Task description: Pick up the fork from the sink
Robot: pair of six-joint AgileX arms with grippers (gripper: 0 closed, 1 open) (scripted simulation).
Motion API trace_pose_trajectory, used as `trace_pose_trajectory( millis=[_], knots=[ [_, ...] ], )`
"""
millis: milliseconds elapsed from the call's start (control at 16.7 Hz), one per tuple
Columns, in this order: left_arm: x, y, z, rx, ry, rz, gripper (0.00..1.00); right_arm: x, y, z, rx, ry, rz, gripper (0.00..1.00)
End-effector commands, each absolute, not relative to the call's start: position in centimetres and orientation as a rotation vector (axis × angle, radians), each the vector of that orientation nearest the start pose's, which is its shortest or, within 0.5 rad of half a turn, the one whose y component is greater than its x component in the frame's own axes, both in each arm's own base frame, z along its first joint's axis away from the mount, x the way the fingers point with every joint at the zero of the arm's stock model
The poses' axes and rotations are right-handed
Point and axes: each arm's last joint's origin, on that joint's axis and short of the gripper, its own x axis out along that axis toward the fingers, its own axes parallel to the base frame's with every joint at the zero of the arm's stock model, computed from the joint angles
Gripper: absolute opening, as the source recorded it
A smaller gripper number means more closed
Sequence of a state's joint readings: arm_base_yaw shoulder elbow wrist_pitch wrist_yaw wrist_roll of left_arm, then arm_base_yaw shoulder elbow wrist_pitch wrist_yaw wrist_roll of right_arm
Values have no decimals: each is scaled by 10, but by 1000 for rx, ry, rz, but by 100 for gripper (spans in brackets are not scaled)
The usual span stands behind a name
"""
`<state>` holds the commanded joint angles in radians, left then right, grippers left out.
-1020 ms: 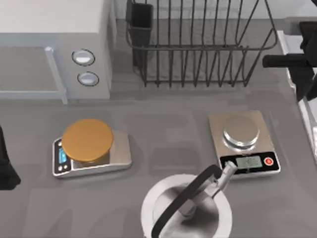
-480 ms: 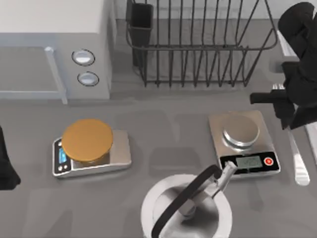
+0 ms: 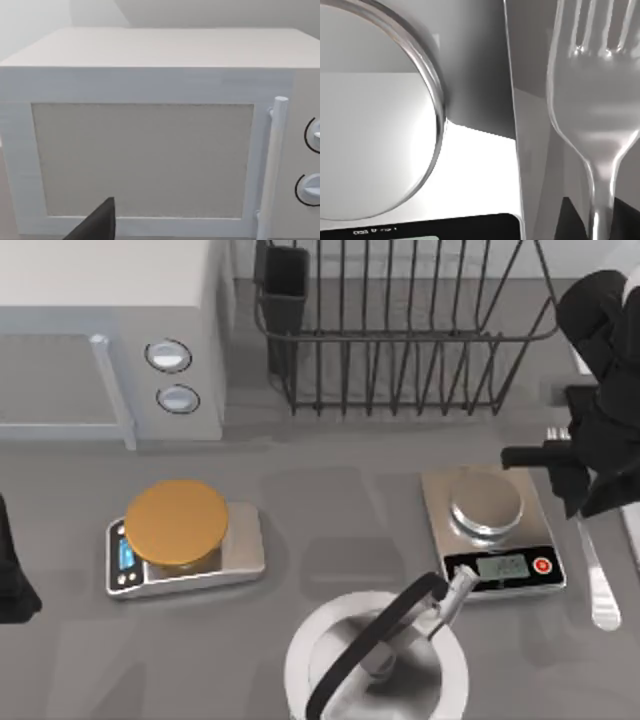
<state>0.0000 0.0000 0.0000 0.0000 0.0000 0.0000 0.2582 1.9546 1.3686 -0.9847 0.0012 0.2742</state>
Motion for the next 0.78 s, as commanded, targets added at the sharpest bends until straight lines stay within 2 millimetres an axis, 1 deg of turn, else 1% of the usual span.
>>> trace_pose_trajectory(
  millis=[720,780],
  knots=[
    [106,-1,160,0,0,0,100,349,95,160,8,1571,-8,98],
    [106,-1,160,0,0,0,100,349,95,160,8,1571,-8,100]
  ],
)
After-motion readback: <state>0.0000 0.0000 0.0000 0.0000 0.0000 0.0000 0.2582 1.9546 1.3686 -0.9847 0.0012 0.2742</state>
